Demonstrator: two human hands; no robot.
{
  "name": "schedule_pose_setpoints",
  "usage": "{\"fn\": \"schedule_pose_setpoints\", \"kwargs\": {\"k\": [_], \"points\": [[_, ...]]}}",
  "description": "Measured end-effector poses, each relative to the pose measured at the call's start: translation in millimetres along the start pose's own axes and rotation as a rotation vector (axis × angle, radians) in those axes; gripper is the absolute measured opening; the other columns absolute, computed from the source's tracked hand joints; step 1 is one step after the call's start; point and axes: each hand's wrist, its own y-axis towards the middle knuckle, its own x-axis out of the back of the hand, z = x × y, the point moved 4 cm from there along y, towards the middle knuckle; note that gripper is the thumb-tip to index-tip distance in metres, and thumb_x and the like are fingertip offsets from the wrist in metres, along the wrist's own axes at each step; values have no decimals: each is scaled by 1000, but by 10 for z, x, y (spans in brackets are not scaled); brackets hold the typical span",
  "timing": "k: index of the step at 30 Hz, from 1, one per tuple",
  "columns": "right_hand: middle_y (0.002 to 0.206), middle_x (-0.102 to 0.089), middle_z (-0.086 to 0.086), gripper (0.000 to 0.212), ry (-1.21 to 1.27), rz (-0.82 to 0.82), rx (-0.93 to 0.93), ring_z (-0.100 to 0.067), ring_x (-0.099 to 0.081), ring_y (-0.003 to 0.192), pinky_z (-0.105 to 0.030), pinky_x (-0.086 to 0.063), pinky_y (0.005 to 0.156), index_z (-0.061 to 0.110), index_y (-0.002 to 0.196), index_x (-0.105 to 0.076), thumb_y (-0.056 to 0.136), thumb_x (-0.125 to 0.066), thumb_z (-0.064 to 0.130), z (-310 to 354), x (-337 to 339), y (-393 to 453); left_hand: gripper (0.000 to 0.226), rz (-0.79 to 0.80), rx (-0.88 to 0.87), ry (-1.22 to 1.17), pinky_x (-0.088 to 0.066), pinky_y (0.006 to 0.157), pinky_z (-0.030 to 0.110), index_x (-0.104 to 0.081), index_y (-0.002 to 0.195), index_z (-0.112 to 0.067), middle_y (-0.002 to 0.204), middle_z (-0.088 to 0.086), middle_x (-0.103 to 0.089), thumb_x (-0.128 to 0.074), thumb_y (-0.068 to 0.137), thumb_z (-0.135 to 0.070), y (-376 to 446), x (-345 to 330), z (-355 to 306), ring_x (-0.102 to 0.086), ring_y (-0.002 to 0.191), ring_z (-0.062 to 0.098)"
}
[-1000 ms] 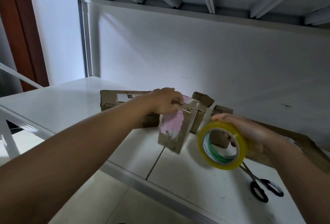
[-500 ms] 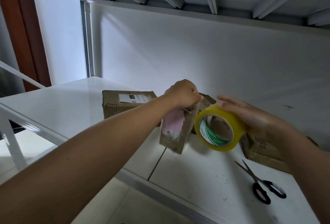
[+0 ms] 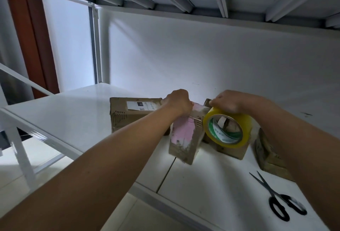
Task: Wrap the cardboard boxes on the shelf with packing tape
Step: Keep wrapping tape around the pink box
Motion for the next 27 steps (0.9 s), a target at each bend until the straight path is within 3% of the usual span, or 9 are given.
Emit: {"fn": "schedule_pose_setpoints", "kwargs": {"k": [7,10,13,15,17,20,22,24,27], "points": [[112,-60,-7,40,-98,35,-42,-23,-58,94,-39,-47,90,18,113,-61,96,-39,46,62,-1,223,35,30,13,39,-44,73,33,-43,68,-15,71,1,-48,-51,96,-34,66,-79,108,-55,85,25],[106,-61,-7,38,-101,54,-30,-22,-58,91,-36,-47,85,17,107,-61,96,-39,46,35,-12,233,33,60,1,71,-42,72,32,-42,68,-16,71,0,-47,-50,95,-33,21,-79,96,-53,83,23],[108,-62,-7,38,-72,66,-13,-22,-59,94,-34,-46,85,17,109,-61,98,-39,45,39,-48,233,24,-90,-115,387,-35,81,37,-44,73,-16,75,-1,-49,-51,92,-29,-133,-49,-25,-53,93,23],[112,-62,-6,38,-74,91,-13,-22,-59,97,-34,-46,87,17,113,-61,99,-38,43,35,-82,217,12,-185,-215,622,-32,91,42,-53,95,-17,104,3,-55,-50,93,-28,-201,-83,-130,-47,110,23],[112,-62,-6,38,-62,104,-18,-22,-59,96,-32,-45,84,16,113,-61,99,-38,43,14,-114,177,47,-183,-198,730,-30,98,45,-39,135,-13,143,8,-31,-47,95,-37,-179,-129,-138,-37,125,26],[108,-61,-4,38,-62,103,29,-18,-56,94,-30,-39,79,17,110,-62,101,-35,42,23,-148,91,82,-137,-97,699,-28,102,49,2,151,-11,155,9,-14,-47,94,-46,-94,-82,-73,-32,133,29],[101,-56,-2,36,-83,106,81,-17,-52,93,-30,-37,79,21,96,-62,102,-32,40,38,-172,62,72,-123,-49,684,-27,105,50,-7,151,-10,151,11,-26,-46,96,-35,-42,-34,-22,-37,132,30],[89,-52,3,36,-36,99,97,-17,-52,89,-30,-39,78,28,75,-54,102,-33,40,34,-188,63,52,-110,-51,702,-29,106,48,-33,142,-9,138,10,-43,-47,94,-26,-33,-13,-32,-43,126,29],[82,-54,2,36,40,97,80,-17,-55,84,-29,-40,76,25,76,-55,100,-34,42,15,-219,104,33,-14,-47,522,-37,92,40,-55,121,-12,99,4,-57,-50,92,-28,-47,-140,-157,-55,102,25]]}}
